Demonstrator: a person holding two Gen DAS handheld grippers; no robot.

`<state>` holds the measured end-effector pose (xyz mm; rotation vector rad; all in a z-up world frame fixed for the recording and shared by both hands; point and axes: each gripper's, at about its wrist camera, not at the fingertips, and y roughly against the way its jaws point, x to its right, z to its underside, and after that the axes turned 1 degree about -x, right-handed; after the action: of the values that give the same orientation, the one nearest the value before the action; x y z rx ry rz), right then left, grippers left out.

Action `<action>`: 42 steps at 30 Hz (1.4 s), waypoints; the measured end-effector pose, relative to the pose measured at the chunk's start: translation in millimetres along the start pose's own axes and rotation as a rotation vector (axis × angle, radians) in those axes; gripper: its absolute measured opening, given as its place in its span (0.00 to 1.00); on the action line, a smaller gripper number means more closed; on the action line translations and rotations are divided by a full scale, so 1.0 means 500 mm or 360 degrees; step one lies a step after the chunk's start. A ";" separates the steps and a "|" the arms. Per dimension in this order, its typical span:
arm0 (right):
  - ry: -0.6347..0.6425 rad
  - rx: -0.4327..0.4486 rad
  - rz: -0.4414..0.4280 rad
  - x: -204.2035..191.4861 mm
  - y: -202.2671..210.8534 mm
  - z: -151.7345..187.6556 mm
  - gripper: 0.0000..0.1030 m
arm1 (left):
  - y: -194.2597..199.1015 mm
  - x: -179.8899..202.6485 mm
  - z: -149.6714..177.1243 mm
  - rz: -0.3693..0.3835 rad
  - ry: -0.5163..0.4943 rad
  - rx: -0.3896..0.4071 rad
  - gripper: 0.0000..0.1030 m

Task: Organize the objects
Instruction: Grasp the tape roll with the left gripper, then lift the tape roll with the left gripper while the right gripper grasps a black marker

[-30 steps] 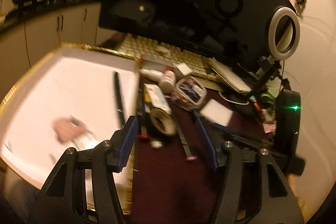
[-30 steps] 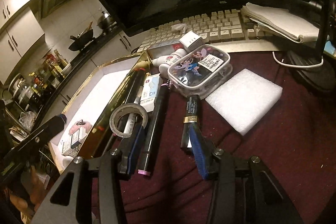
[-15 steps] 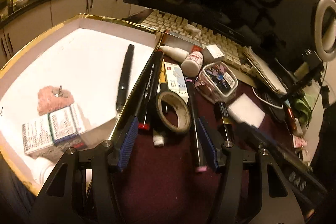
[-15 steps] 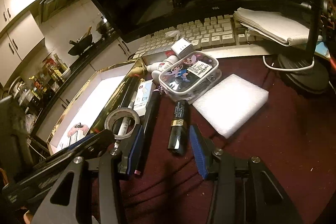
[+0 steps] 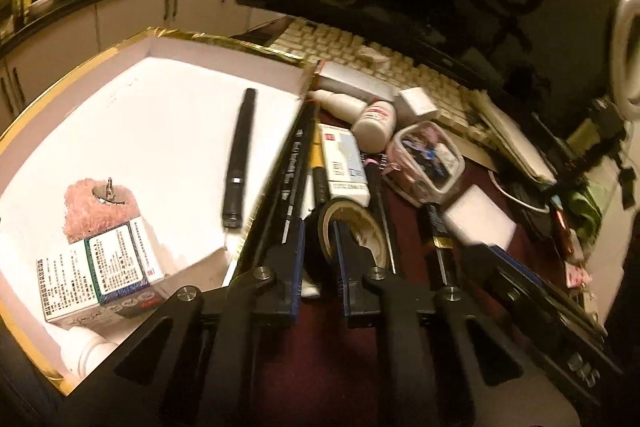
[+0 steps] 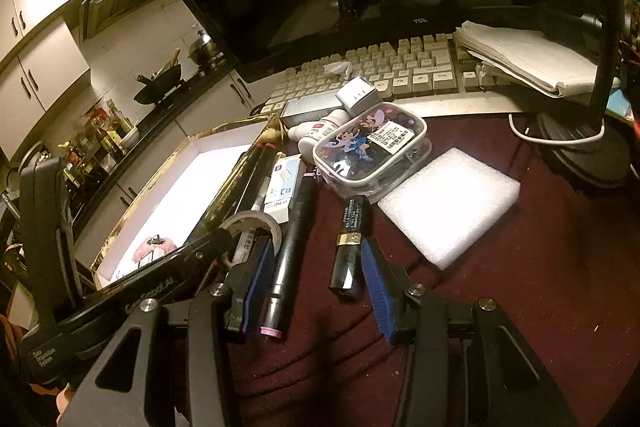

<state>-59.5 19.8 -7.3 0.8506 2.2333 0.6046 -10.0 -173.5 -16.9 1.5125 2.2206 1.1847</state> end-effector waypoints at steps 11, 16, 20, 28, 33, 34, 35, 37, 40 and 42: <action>0.0095 -0.0092 -0.0016 -0.020 -0.018 -0.004 0.44 | 0.026 0.001 0.073 0.0144 -0.0200 -0.0171 0.13; 0.0206 -0.0188 -0.0031 -0.053 -0.057 -0.016 0.39 | 0.029 0.002 0.076 0.0137 -0.0215 -0.0159 0.13; 0.0329 -0.0260 0.0034 -0.090 -0.105 -0.035 0.32 | 0.029 0.001 0.079 0.0138 -0.0222 -0.0150 0.13; 0.0463 -0.0322 0.0319 -0.089 -0.149 -0.024 0.15 | 0.023 0.002 0.077 0.0136 -0.0255 -0.0163 0.22; 0.0441 -0.0301 0.0360 -0.074 -0.114 -0.013 0.13 | 0.002 0.005 0.066 0.0076 -0.0283 -0.0199 0.33; 0.0427 -0.0296 0.0354 -0.069 -0.106 -0.011 0.13 | 0.000 0.014 0.067 0.0044 -0.0324 -0.0194 0.32; 0.0406 -0.0295 0.0343 -0.063 -0.100 -0.009 0.13 | -0.002 0.019 0.068 0.0042 -0.0340 -0.0192 0.24; 0.0374 -0.0293 0.0324 -0.056 -0.091 -0.007 0.13 | -0.006 0.032 0.073 0.0069 -0.0376 -0.0207 0.14; 0.0376 -0.0291 0.0325 -0.051 -0.087 -0.001 0.13 | -0.007 0.043 0.080 0.0063 -0.0410 -0.0187 0.12; 0.0381 -0.0291 0.0327 -0.053 -0.089 0.002 0.13 | -0.009 0.041 0.079 0.0076 -0.0394 -0.0186 0.12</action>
<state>-61.7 -29.4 -24.3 0.9615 2.2709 1.0390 -0.2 -136.9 -40.6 1.5778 1.9328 1.0552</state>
